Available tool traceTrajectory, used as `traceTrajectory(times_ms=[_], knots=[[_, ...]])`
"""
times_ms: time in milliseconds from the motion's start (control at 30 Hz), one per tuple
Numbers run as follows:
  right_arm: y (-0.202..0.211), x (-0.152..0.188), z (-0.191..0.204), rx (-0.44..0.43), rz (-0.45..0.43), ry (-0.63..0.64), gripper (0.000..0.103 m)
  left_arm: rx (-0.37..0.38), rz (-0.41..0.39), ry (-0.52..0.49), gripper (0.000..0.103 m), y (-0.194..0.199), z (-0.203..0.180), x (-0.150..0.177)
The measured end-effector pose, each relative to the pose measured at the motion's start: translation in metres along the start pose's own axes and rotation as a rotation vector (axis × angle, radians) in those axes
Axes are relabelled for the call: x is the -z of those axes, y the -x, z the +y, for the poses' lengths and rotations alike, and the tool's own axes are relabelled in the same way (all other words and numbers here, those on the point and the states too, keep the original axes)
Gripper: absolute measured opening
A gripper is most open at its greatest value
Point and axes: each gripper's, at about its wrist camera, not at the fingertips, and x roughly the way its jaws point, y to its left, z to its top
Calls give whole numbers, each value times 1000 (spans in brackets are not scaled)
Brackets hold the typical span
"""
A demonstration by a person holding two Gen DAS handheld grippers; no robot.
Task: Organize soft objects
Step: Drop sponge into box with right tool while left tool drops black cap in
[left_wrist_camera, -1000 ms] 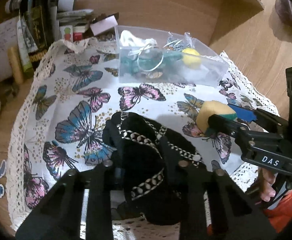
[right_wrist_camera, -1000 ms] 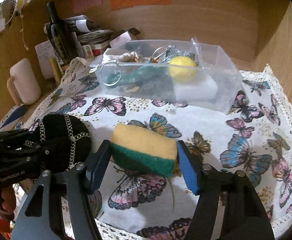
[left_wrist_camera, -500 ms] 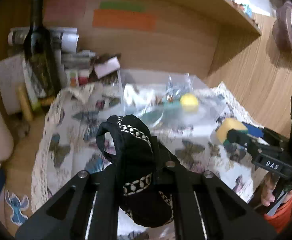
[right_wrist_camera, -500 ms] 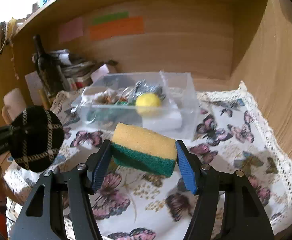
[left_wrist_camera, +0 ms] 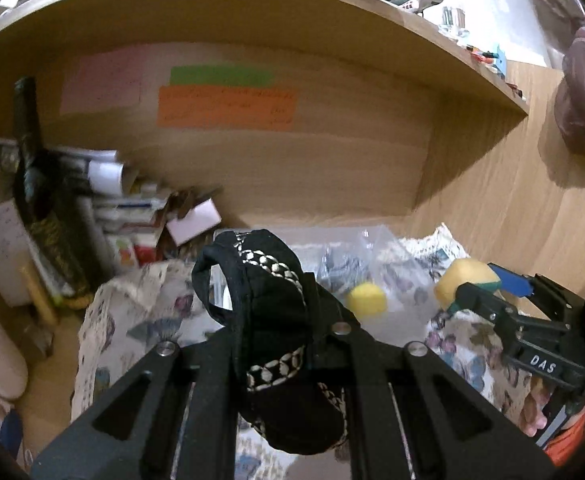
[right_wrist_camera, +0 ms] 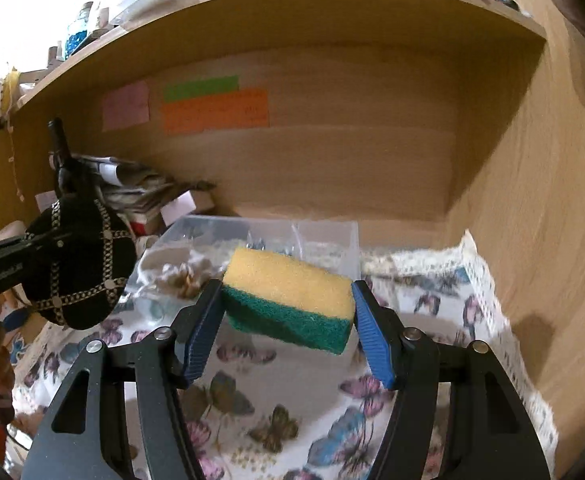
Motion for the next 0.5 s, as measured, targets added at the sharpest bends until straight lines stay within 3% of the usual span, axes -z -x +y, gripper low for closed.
traceTrajectory(times_ms=[267, 500], knots=[[-33, -23, -4, 12, 18, 37, 61, -8, -4, -23, 8, -37, -9, -18], [-74, -17, -7, 3, 113, 31, 61, -18, 96, -19, 8, -91, -1, -10]])
